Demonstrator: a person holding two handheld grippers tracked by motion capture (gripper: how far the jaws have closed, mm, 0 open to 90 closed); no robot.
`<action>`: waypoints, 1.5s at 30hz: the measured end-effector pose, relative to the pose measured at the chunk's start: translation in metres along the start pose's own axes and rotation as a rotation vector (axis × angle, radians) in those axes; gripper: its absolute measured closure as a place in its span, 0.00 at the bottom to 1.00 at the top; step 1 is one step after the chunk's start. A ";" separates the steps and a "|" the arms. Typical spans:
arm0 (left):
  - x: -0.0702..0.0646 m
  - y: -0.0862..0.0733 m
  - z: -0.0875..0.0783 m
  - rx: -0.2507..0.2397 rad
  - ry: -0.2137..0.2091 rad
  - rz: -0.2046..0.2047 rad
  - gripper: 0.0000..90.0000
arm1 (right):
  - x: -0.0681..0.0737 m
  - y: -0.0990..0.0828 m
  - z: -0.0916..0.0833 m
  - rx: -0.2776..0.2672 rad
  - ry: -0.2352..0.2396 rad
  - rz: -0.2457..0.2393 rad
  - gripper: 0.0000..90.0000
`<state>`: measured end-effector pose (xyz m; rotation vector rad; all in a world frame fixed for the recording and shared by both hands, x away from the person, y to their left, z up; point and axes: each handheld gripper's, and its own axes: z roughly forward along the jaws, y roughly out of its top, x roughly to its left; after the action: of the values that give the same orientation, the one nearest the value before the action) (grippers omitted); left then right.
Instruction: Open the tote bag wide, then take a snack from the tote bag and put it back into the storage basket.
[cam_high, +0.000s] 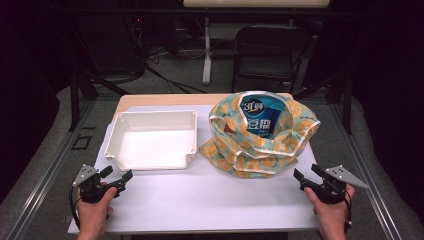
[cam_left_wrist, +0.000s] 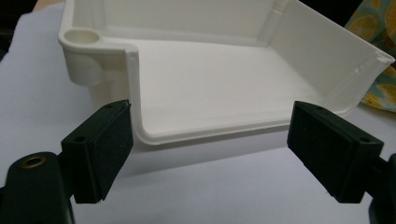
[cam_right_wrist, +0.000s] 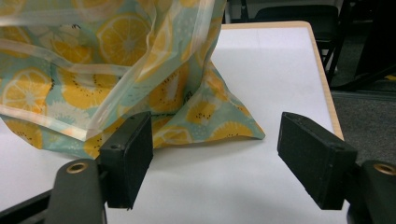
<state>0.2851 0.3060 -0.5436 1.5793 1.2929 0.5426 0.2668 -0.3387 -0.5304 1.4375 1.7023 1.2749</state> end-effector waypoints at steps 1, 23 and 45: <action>-0.002 0.001 -0.001 -0.007 -0.005 -0.003 0.17 | 0.000 0.000 -0.001 -0.002 -0.003 0.001 0.30; -0.054 0.034 0.009 -0.042 -0.102 0.072 0.48 | 0.030 0.048 -0.031 -0.150 0.064 -0.015 0.45; -0.107 0.065 0.042 -0.056 -0.207 0.136 0.48 | 0.054 0.083 -0.023 -0.194 0.138 -0.036 0.42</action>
<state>0.3142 0.1944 -0.4790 1.6379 1.0128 0.4808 0.2674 -0.2969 -0.4377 1.2267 1.6316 1.5047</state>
